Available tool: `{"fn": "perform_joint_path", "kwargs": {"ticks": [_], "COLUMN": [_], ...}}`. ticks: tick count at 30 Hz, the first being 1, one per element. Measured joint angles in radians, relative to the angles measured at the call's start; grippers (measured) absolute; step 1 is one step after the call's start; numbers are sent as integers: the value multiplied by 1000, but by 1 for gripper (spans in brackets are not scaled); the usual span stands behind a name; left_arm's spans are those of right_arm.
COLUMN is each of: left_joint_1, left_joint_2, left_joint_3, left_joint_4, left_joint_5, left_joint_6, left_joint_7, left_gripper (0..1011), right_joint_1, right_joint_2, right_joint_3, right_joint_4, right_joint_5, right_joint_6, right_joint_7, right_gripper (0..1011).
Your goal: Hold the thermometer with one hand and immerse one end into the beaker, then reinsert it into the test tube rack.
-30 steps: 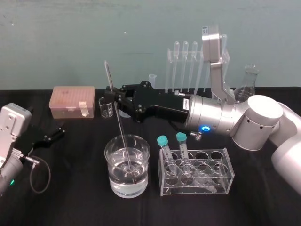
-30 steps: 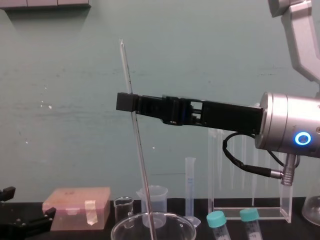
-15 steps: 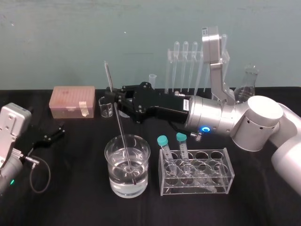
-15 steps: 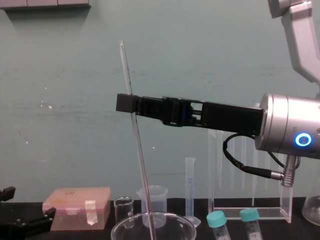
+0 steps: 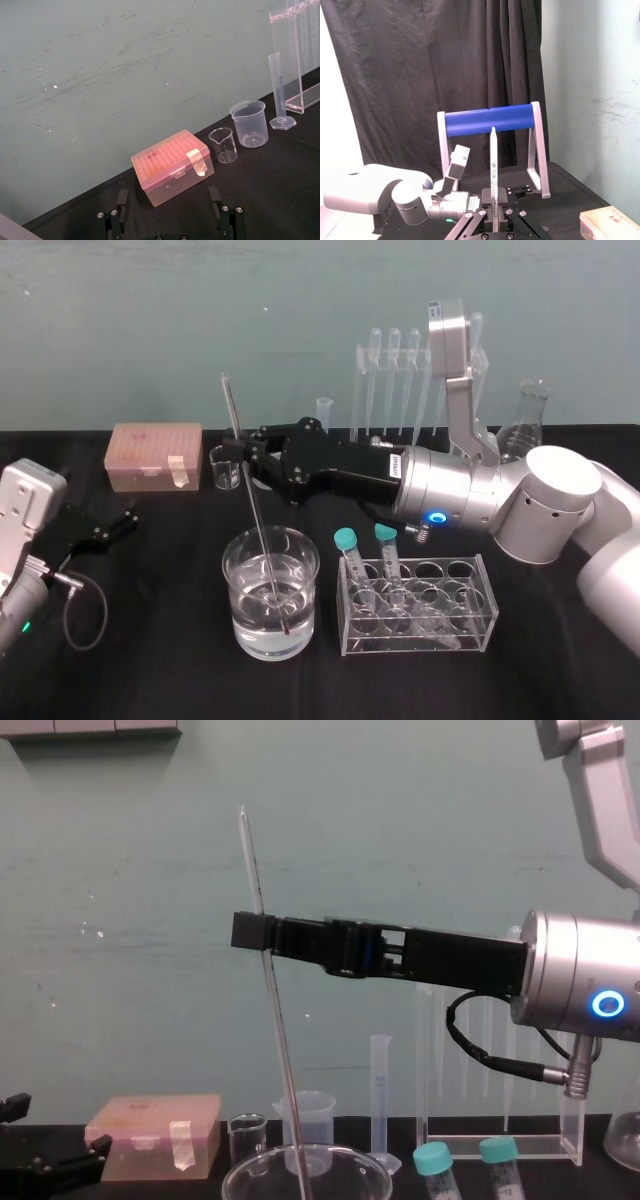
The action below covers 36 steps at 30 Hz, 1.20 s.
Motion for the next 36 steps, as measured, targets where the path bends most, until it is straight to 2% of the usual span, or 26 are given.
{"fn": "perform_joint_path", "kwargs": {"ticks": [36], "left_joint_1": [0], "left_joint_2": [0], "left_joint_3": [0], "left_joint_4": [0], "left_joint_5": [0], "left_joint_6": [0], "left_joint_7": [0], "left_gripper": [1008], "right_joint_1": [0], "right_joint_2": [-2], "right_joint_3": [-3], "right_joint_4": [6], "right_joint_5": [1], "right_joint_6": [1], "right_joint_7": [5], "right_gripper": [57]}}
